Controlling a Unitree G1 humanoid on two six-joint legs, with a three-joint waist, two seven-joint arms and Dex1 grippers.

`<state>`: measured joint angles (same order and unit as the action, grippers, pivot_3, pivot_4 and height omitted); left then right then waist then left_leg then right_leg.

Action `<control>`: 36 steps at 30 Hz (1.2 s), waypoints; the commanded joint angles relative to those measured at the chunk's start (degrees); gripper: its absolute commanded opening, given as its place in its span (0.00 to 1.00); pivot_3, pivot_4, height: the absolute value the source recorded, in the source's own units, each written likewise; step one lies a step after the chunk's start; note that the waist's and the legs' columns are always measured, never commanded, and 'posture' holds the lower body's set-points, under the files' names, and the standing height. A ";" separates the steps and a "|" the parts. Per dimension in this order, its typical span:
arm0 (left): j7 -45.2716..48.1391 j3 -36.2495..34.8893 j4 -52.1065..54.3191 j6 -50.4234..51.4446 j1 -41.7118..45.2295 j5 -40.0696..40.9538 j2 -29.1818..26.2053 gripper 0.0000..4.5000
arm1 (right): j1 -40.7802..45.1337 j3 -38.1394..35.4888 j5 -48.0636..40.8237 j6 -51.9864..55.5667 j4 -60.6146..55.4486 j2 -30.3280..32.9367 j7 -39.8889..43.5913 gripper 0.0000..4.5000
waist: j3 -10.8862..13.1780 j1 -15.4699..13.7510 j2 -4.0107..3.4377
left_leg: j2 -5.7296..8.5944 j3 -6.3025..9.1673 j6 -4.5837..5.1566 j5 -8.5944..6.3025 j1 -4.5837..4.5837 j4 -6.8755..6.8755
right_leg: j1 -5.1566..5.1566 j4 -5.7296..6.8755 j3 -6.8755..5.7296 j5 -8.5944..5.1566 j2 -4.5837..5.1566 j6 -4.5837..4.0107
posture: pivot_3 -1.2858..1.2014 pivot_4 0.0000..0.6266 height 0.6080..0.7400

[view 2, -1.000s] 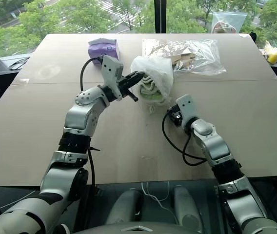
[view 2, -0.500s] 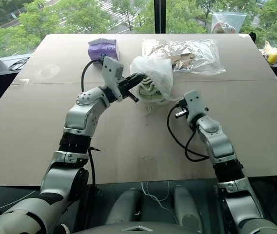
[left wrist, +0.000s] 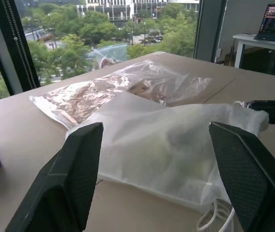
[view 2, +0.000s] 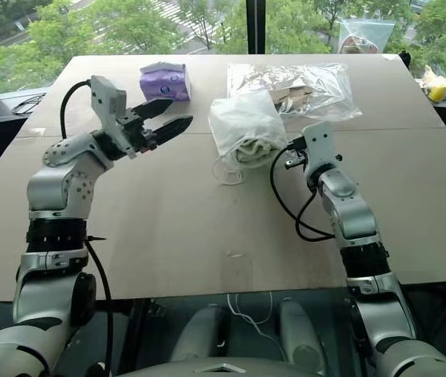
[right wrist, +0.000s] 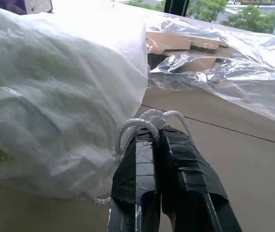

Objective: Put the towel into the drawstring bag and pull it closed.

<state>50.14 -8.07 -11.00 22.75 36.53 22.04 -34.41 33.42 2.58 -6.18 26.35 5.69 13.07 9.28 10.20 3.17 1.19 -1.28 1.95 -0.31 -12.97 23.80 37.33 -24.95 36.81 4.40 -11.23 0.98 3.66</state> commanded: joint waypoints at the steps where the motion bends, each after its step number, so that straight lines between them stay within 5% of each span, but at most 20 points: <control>1: 1.22 3.44 2.29 1.15 -3.18 -1.61 -0.48 0.79 | 2.35 -1.74 0.72 -1.05 -0.45 -0.30 -0.99 0.00 | 0.00 -0.17 0.00 | 0.00 0.00 0.00 0.00 0.01 0.01 | 0.00 0.00 -0.01 0.00 0.01 0.00 | 0.52 0.24 1.00; 8: -0.87 12.85 -0.57 -5.26 -5.09 -10.11 3.13 0.79 | 2.51 -2.20 1.38 -0.44 -0.65 -0.37 -1.03 0.00 | 0.01 -0.75 0.02 | 0.00 0.01 0.00 0.00 0.03 0.01 | -0.01 0.00 -0.03 0.00 0.01 -0.02 | 0.52 0.24 1.00; 25: -4.35 15.49 -28.10 -22.70 7.09 -18.10 15.39 0.79 | 1.94 -2.37 2.45 0.68 -2.23 -1.44 -2.12 0.00 | 0.00 -0.69 0.02 | 0.02 0.00 0.00 0.00 0.02 0.03 | 0.01 0.01 -0.01 0.01 0.00 -0.01 | 0.52 0.24 1.00; 33: -14.02 13.33 -30.19 -28.43 7.40 -21.64 15.29 0.01 | 1.46 -2.38 2.82 0.84 -2.74 -1.87 -2.19 0.00 | 0.00 -0.64 0.02 | 0.02 0.01 0.00 0.00 0.01 0.03 | 0.01 0.03 -0.01 0.01 -0.01 0.00 | 0.52 0.24 1.00; 36: -21.35 12.80 -30.94 -33.61 7.45 -24.93 14.04 0.01 | 1.95 -2.53 3.71 -0.09 -2.08 -1.50 -2.61 0.00 | 0.00 -0.69 0.02 | 0.01 0.01 0.00 0.00 0.01 0.03 | 0.00 0.03 -0.01 0.02 0.00 0.00 | 0.52 0.24 1.00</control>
<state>32.84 6.48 -42.23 -7.22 42.74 -1.36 -19.34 34.67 0.75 -3.03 27.41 5.54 11.06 7.14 10.20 2.48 1.21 -1.26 1.96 -0.31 -12.97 23.81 37.35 -24.95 36.84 4.39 -11.21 0.98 3.66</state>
